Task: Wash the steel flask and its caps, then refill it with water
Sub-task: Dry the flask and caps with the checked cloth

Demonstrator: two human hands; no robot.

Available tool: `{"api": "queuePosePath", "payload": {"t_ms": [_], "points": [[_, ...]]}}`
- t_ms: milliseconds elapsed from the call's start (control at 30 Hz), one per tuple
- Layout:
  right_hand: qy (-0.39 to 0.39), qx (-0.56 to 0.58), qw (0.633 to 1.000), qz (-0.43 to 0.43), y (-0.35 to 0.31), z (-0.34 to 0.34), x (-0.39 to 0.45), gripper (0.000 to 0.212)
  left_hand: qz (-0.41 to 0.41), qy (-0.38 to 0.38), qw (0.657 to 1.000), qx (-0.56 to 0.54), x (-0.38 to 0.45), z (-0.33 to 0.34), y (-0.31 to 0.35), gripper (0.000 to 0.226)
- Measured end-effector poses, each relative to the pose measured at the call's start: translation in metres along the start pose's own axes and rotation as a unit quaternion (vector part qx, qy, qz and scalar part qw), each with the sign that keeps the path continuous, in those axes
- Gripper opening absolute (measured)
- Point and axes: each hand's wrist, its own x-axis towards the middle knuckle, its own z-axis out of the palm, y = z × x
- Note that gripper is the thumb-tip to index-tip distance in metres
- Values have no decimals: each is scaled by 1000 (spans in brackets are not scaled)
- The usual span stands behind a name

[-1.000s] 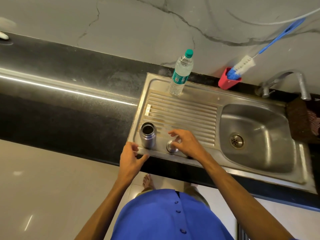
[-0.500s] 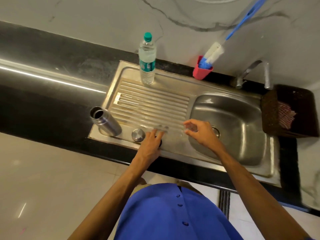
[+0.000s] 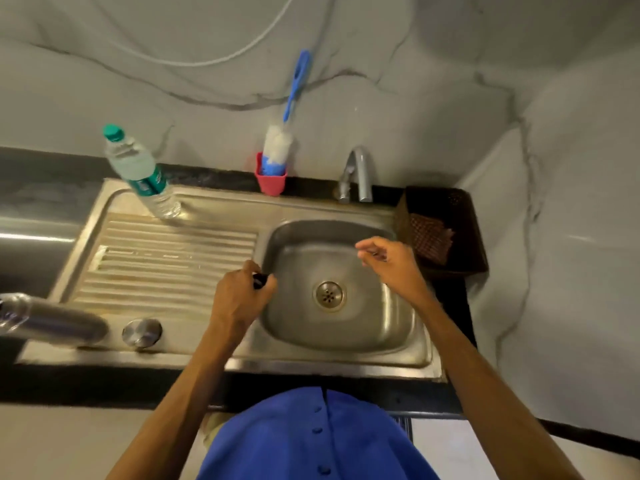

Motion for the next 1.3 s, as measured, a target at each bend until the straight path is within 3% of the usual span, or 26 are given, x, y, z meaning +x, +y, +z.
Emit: {"api": "queuePosePath", "payload": {"t_ms": [167, 267, 367, 533, 667, 800, 900, 967, 1033, 1133, 1200, 1300], "points": [[161, -60, 984, 37, 42, -80, 33, 12, 67, -16, 997, -38, 16, 19, 82, 37], [199, -102, 963, 150, 80, -112, 61, 19, 84, -51, 994, -56, 25, 33, 109, 44], [139, -147, 955, 217, 123, -119, 85, 19, 88, -88, 991, -51, 30, 43, 121, 50], [37, -200, 962, 180, 147, -115, 129, 40, 68, -109, 989, -69, 41, 45, 129, 60], [-77, -283, 938, 186, 153, -111, 157, 55, 76, -100, 990, -61, 48, 39, 130, 53], [-73, -320, 928, 179, 148, -109, 169, 47, 77, -60, 990, -106, 50, 32, 128, 47], [-87, -345, 919, 170, 134, -117, 168, 16, 70, -64, 986, -135, 51, 30, 126, 54], [-111, -346, 919, 154, 123, -127, 165, 20, 56, -65, 986, -145, 51, 29, 123, 61], [-115, -307, 934, 143, 112, -139, 155, 23, 39, -72, 987, -142, 50, 28, 122, 65], [-50, -88, 973, 206, 90, -159, 125, 20, 41, -82, 985, -146, 48, 30, 118, 62], [9, 96, 964, 246, 72, -170, 99, 14, 51, -91, 982, -157, 45, 31, 116, 60], [77, 312, 914, 245, 39, -174, 61, 12, 80, -107, 974, -183, 41, 33, 117, 60]]}}
